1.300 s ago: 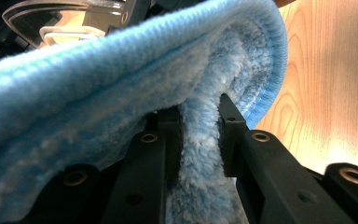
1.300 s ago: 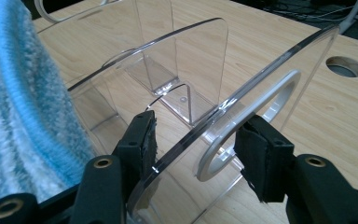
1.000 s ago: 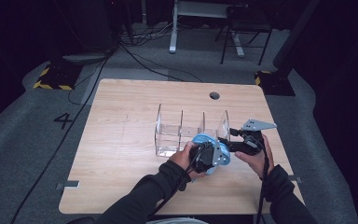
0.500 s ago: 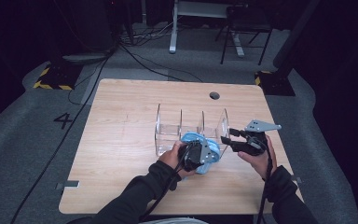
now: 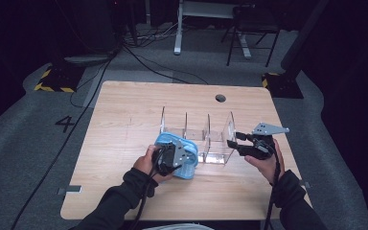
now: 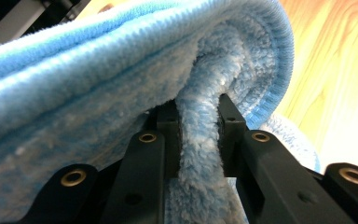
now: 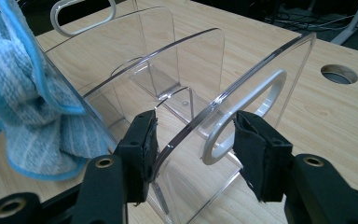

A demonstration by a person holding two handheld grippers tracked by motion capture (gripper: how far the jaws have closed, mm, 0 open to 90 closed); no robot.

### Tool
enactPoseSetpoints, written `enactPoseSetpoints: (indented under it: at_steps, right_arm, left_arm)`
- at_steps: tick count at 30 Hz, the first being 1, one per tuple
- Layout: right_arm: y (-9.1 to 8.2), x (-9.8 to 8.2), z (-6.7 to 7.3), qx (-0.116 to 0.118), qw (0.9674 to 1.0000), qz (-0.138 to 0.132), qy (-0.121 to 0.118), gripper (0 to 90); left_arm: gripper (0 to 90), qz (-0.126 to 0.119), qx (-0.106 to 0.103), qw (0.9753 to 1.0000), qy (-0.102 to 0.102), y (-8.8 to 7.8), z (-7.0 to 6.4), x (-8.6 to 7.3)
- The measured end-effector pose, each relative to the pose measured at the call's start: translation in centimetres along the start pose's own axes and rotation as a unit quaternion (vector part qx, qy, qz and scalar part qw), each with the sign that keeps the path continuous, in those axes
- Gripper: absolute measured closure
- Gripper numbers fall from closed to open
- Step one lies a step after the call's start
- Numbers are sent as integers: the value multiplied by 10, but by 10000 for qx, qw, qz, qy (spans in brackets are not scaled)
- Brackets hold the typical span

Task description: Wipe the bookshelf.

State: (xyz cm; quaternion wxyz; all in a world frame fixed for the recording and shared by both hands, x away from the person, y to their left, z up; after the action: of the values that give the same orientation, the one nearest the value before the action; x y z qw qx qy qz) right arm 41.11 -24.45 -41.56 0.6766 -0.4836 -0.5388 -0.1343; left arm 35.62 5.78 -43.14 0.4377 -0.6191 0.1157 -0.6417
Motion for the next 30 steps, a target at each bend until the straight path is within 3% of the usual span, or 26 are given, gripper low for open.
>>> enactPoseSetpoints:
  at_steps: [6,14,22,27,30]
  right_arm:
    - [0,0,0,-17,10000,1,-25,499]
    - [0,0,1,-37,10000,4,-48,499]
    - [0,0,1,-39,10000,3,-49,499]
    - [0,0,1,-35,10000,-5,-46,498]
    - [0,0,1,-35,10000,-3,-51,498]
  left_arm:
    - [771,5,149,9996,-234,-17,8,-19]
    - [771,75,338,9986,-403,-33,17,-39]
    - [771,118,367,9982,-459,-38,21,-46]
    - [770,100,397,9974,-599,-41,25,-52]
    - [770,120,393,9976,-559,-39,26,-50]
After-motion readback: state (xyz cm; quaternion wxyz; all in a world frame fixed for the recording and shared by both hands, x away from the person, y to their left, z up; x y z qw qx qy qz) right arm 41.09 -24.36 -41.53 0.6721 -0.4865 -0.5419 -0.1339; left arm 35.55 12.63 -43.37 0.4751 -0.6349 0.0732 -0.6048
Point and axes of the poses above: each handheld gripper's, and its own axes: y roughly forward along the jaws, x roughly out of its top, z roughly to its left, the point moved 2 cm from there along y, roughly forward along the jaws, and after that the axes turned 12 degrees about -x, right-handed, at the moved point
